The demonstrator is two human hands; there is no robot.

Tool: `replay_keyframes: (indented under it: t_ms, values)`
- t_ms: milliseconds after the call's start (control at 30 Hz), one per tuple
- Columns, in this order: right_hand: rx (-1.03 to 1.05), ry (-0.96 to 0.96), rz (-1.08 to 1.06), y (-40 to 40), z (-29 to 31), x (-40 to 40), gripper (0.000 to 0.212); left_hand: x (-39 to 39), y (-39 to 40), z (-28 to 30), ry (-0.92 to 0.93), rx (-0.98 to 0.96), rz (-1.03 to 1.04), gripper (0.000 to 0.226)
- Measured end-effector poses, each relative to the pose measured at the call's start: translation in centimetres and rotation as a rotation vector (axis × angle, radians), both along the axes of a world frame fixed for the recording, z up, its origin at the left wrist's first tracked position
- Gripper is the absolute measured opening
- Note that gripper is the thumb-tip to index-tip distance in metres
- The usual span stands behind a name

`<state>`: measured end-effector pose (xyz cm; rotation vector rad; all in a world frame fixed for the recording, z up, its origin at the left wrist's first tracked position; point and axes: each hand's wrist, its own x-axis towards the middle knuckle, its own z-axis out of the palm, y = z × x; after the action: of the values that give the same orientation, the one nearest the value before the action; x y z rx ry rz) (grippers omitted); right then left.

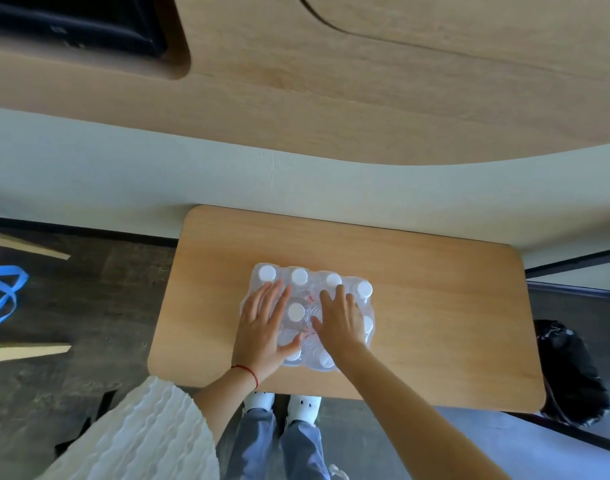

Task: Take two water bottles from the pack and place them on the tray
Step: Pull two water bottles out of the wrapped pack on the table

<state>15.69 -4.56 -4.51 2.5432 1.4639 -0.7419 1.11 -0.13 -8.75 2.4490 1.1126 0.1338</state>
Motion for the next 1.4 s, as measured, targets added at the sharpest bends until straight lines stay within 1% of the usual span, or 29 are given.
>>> replay_keyframes:
  t_ms: [67, 233, 367, 567, 633, 700, 767, 833, 900, 933, 1000, 1033, 1067, 1133, 1200, 1267, 1300, 1333, 1367, 1400]
  values:
    - [-0.013, -0.021, 0.037, -0.1, -0.5, 0.3, 0.037, -0.1, 0.1, -0.1, 0.000, 0.007, -0.001, 0.081]
    - [-0.004, 0.094, 0.051, -0.2, -0.3, 1.5, 0.041, 0.0, 0.1, -0.2, -0.015, 0.012, 0.008, 0.082]
    - [0.081, 0.045, 0.062, -0.4, 1.0, 1.6, 0.037, 0.0, 0.2, -0.3, -0.038, -0.001, 0.020, 0.083]
    - [0.225, 0.008, 0.074, -1.5, 6.7, 2.1, 0.031, -0.1, 0.1, -0.5, -0.013, -0.014, 0.017, 0.085]
    - [0.268, 0.020, 0.080, -1.7, 9.4, 2.2, 0.032, 0.0, 0.1, 0.1, 0.003, -0.037, 0.011, 0.084]
    - [0.302, 0.054, 0.041, -1.9, 12.4, 2.2, 0.033, 0.2, 0.2, 1.3, 0.033, -0.080, -0.007, 0.088]
    - [0.328, 0.077, 0.001, -2.1, 15.1, 2.3, 0.032, 0.4, 0.2, 2.9, -0.018, -0.170, -0.032, 0.098]
    - [0.337, 0.092, -0.010, -2.1, 17.5, 2.3, 0.030, 0.6, 0.3, 5.3, -0.188, -0.335, -0.105, 0.108]
    - [0.365, 0.131, 0.002, -1.7, 19.7, 2.3, 0.028, 1.0, 0.2, 8.1, -0.349, -0.498, -0.190, 0.113]
    - [0.381, 0.150, 0.023, -1.4, 20.7, 2.2, 0.026, 1.2, 0.2, 9.4, -0.407, -0.587, -0.195, 0.112]
    - [0.407, 0.173, 0.085, -0.7, 22.1, 2.0, 0.024, 1.9, 0.3, 11.2, -0.493, -0.794, -0.109, 0.101]
    - [0.431, 0.191, 0.109, -0.4, 22.5, 1.8, 0.023, 2.2, 0.4, 11.8, -0.522, -0.836, -0.054, 0.093]
    - [0.460, 0.223, 0.114, -0.2, 22.8, 1.7, 0.023, 2.3, 0.5, 12.1, -0.546, -0.831, -0.008, 0.083]
    - [0.511, 0.347, 0.076, 0.3, 22.8, 1.6, 0.023, 1.9, 0.7, 12.4, -0.600, -0.805, 0.046, 0.067]
    - [0.529, 0.521, 0.025, 0.9, 21.5, 2.2, 0.028, 1.1, 0.9, 12.3, -0.610, -0.800, 0.105, 0.061]
    - [0.477, 0.776, -0.148, 1.4, 18.6, 3.3, 0.034, -0.2, 1.0, 11.9, -0.627, -0.794, 0.162, 0.061]
    - [0.446, 0.868, -0.263, 1.6, 16.3, 3.9, 0.032, -0.9, 1.1, 11.6, -0.628, -0.790, 0.179, 0.059]
    - [0.413, 0.880, -0.333, 1.7, 13.7, 4.1, 0.027, -1.6, 1.3, 11.4, -0.622, -0.788, 0.192, 0.057]
    - [0.342, 0.800, -0.325, 1.7, 10.9, 4.0, 0.020, -2.1, 1.4, 11.4, -0.615, -0.790, 0.200, 0.055]
    - [0.240, 0.707, -0.266, 1.4, 8.1, 3.5, 0.023, -2.5, 1.7, 11.5, -0.615, -0.792, 0.211, 0.053]
